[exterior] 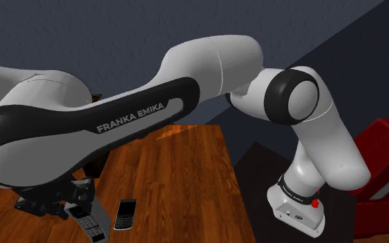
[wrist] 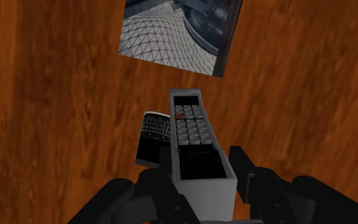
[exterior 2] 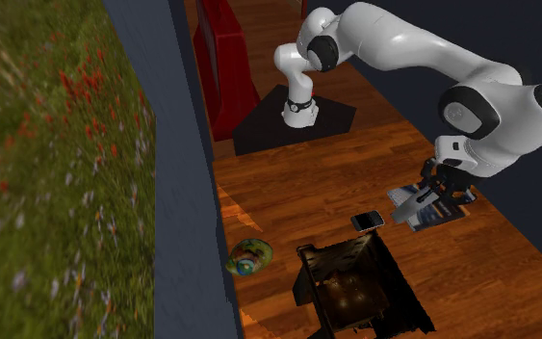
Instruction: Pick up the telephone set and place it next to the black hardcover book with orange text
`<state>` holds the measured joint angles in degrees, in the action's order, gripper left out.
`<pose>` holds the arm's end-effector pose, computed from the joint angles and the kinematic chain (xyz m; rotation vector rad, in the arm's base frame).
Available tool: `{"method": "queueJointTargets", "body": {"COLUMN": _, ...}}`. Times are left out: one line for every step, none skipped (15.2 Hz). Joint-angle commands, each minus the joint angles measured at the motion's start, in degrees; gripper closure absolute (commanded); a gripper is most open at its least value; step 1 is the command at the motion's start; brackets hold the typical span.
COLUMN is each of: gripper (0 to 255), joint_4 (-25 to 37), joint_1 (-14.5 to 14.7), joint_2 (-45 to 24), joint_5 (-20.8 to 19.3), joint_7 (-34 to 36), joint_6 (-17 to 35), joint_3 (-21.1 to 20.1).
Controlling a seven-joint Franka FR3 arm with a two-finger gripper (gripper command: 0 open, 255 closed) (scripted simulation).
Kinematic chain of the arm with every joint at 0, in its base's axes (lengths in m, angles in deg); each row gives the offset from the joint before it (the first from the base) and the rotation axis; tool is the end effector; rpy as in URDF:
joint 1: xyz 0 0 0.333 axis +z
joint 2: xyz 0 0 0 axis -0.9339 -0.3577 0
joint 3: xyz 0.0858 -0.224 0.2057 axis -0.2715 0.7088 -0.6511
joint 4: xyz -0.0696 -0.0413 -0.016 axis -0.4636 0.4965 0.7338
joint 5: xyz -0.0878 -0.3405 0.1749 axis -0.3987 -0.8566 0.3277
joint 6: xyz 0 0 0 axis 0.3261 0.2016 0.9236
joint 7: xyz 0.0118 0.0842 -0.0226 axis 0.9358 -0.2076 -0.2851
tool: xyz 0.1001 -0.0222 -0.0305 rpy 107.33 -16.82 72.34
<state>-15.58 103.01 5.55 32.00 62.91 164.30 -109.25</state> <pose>0.4279 0.5926 0.4189 2.9078 -0.8603 -0.1328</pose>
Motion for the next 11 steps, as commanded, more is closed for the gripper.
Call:
{"method": "queueJointTargets", "body": {"gripper": 255, "joint_4": -0.6, "joint_1": 0.1, "joint_2": -0.6, "joint_5": -0.2, "joint_7": 0.2, "joint_6": 1.2, "joint_3": 0.2}}
{"method": "queueJointTargets", "body": {"gripper": 255, "joint_4": -1.4, "joint_1": -0.1, "joint_2": -0.6, "joint_5": -0.3, "joint_7": 0.3, "joint_6": 1.9, "joint_3": 0.2}}
{"method": "queueJointTargets", "body": {"gripper": 255, "joint_4": -2.1, "joint_1": -0.3, "joint_2": -0.7, "joint_5": -0.3, "joint_7": 0.4, "joint_6": 2.7, "joint_3": 0.2}}
{"method": "queueJointTargets", "body": {"gripper": 255, "joint_4": -2.8, "joint_1": -0.4, "joint_2": -0.7, "joint_5": -0.4, "joint_7": 0.4, "joint_6": 3.4, "joint_3": 0.2}}
{"method": "queueJointTargets", "body": {"gripper": 255, "joint_4": -3.5, "joint_1": -0.5, "joint_2": -0.8, "joint_5": -0.4, "joint_7": 0.5, "joint_6": 4.1, "joint_3": 0.3}}
{"method": "queueJointTargets", "body": {"gripper": 255, "joint_4": -4.1, "joint_1": -0.7, "joint_2": -0.9, "joint_5": -0.5, "joint_7": 0.6, "joint_6": 4.8, "joint_3": 0.3}}
{"method": "queueJointTargets", "body": {"gripper": 255, "joint_4": -4.8, "joint_1": -0.8, "joint_2": -1.0, "joint_5": -0.6, "joint_7": 0.6, "joint_6": 5.5, "joint_3": 0.3}}
{"method": "queueJointTargets", "body": {"gripper": 255, "joint_4": -5.4, "joint_1": -0.9, "joint_2": -1.2, "joint_5": -0.6, "joint_7": 0.7, "joint_6": 6.2, "joint_3": 0.4}}
{"method": "queueJointTargets", "body": {"gripper": 255, "joint_4": -5.9, "joint_1": -1.0, "joint_2": -1.3, "joint_5": -0.7, "joint_7": 0.8, "joint_6": 6.8, "joint_3": 0.4}}
{"method": "queueJointTargets", "body": {"gripper": 255, "joint_4": -6.5, "joint_1": -1.1, "joint_2": -1.5, "joint_5": -0.8, "joint_7": 0.8, "joint_6": 7.5, "joint_3": 0.5}}
{"method": "queueJointTargets", "body": {"gripper": 255, "joint_4": -7.0, "joint_1": -1.1, "joint_2": -1.6, "joint_5": -0.9, "joint_7": 0.9, "joint_6": 8.1, "joint_3": 0.6}}
